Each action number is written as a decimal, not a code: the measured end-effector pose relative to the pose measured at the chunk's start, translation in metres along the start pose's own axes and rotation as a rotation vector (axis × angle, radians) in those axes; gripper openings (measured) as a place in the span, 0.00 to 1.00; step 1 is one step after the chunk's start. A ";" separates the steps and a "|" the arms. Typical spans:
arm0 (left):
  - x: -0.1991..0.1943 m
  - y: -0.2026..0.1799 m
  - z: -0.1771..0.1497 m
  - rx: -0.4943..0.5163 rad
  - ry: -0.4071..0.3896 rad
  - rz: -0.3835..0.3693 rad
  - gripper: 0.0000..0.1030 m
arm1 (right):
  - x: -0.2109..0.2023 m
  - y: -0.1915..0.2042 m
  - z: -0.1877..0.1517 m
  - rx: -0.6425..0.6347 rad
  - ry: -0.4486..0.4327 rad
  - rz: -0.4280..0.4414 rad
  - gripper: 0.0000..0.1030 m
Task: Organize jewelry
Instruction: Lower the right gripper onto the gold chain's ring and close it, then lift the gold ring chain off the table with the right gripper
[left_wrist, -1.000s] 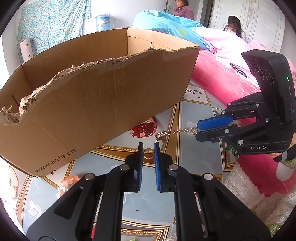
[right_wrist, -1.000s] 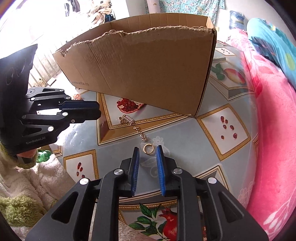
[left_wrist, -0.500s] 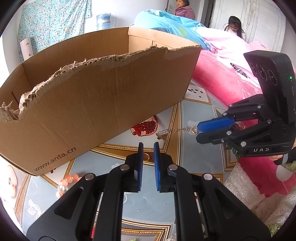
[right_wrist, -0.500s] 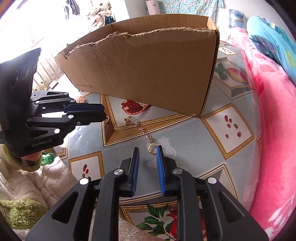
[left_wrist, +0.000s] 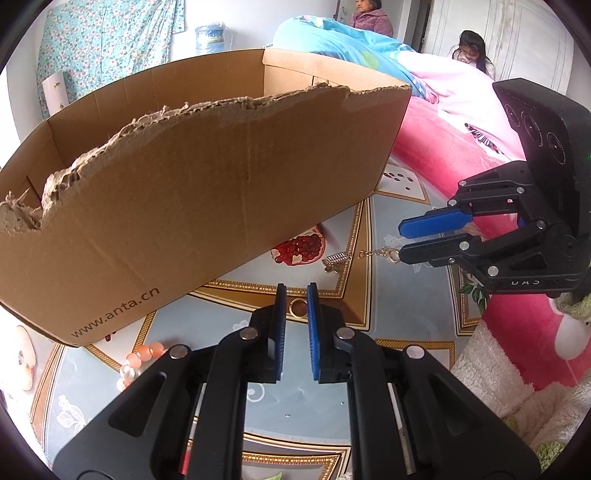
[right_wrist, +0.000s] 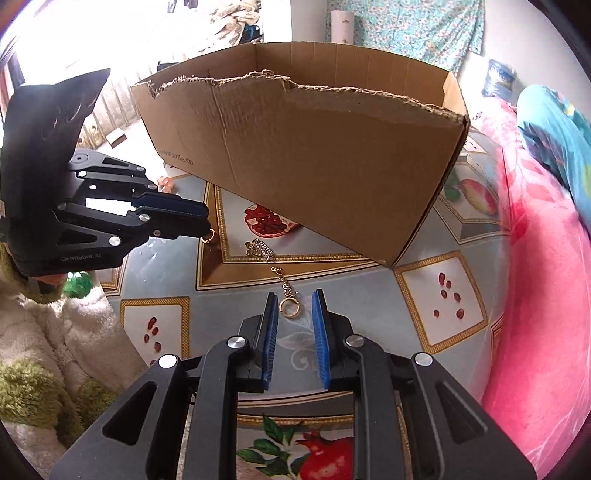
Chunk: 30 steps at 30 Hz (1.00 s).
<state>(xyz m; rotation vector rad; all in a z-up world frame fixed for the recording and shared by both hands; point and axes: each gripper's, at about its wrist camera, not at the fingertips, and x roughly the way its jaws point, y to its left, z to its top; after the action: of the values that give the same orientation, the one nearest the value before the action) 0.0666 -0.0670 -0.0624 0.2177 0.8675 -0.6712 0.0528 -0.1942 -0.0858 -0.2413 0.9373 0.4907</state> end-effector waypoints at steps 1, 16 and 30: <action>0.000 0.000 0.000 -0.001 0.000 0.001 0.10 | 0.002 -0.001 0.002 -0.014 0.005 0.011 0.19; 0.000 0.001 -0.002 -0.007 0.003 -0.005 0.10 | 0.011 -0.002 0.002 -0.062 0.040 0.061 0.11; -0.003 -0.005 -0.004 0.043 0.034 0.002 0.19 | -0.013 -0.009 -0.012 0.060 -0.021 0.052 0.04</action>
<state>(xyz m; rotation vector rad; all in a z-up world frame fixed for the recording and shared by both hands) 0.0596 -0.0672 -0.0621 0.2693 0.8856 -0.6870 0.0419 -0.2104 -0.0826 -0.1573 0.9382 0.5114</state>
